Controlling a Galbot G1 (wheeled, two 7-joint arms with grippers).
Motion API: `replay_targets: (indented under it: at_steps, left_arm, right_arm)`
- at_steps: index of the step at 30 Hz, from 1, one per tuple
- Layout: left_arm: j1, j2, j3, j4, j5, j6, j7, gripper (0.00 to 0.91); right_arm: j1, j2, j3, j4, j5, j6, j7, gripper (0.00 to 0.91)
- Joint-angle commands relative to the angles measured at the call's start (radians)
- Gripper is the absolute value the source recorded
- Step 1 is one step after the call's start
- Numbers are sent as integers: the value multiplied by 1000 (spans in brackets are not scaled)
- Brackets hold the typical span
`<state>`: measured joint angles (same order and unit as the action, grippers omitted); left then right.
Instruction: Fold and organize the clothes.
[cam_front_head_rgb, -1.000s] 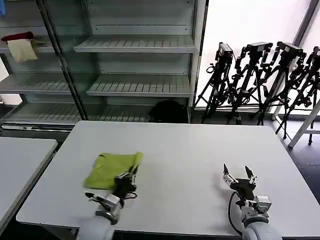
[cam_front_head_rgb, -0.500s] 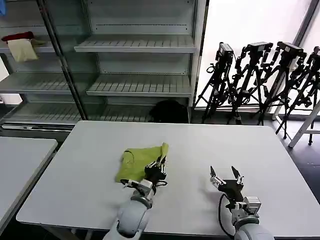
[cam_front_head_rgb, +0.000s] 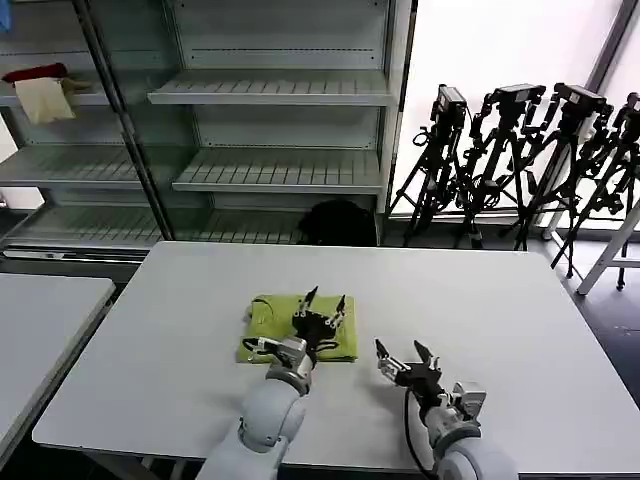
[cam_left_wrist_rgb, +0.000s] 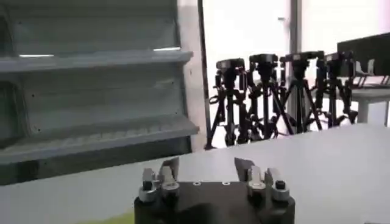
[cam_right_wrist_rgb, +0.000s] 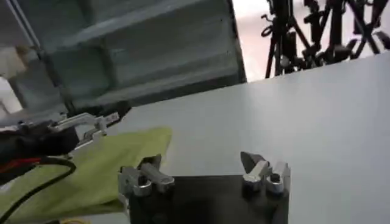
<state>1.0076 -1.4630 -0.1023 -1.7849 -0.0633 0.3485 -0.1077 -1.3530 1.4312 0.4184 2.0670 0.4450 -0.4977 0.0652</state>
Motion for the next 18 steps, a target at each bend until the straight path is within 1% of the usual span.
replay_targets:
  at_steps: [1, 3, 7, 8, 9, 10, 12, 14, 15, 16, 17, 18]
  left_arm:
    - [58, 156, -143, -179, -106, 2, -15, 907]
    - [107, 169, -204, -201, -113, -7, -14, 907]
    - [177, 178, -289, -228, -130, -27, -5, 907]
    - [190, 179, -307, -231, -133, -34, -3, 907]
    - [205, 178, -320, -233, -134, -40, 0, 907]
    - [217, 178, -331, -235, -134, -45, 3, 907]
    - [239, 175, -347, -235, -133, -53, 9, 907]
    - [257, 167, -355, -231, -133, -59, 12, 907]
    - [259, 164, -356, -229, -133, -60, 12, 907]
    - [263, 159, -356, -226, -133, -62, 12, 907]
    - [265, 157, -355, -224, -132, -65, 12, 907]
    - [266, 154, -354, -220, -131, -66, 13, 907]
  right_arm:
    - [140, 37, -140, -81, 305, -82, 141, 907]
    - [178, 47, -159, -107, 365, -81, 186, 907]
    - [223, 79, -175, -167, 372, -82, 238, 907]
    - [229, 83, -177, -175, 372, -82, 251, 897]
    - [233, 85, -178, -180, 372, -82, 258, 846]
    - [242, 89, -178, -193, 372, -81, 267, 736]
    - [251, 99, -175, -204, 372, -81, 281, 574]
    - [254, 109, -169, -213, 366, -81, 289, 282]
    - [255, 113, -166, -214, 364, -81, 290, 232]
    - [255, 114, -164, -218, 357, -81, 294, 141]
    - [254, 113, -164, -219, 357, -81, 295, 111]
    - [253, 109, -165, -220, 357, -81, 297, 40]
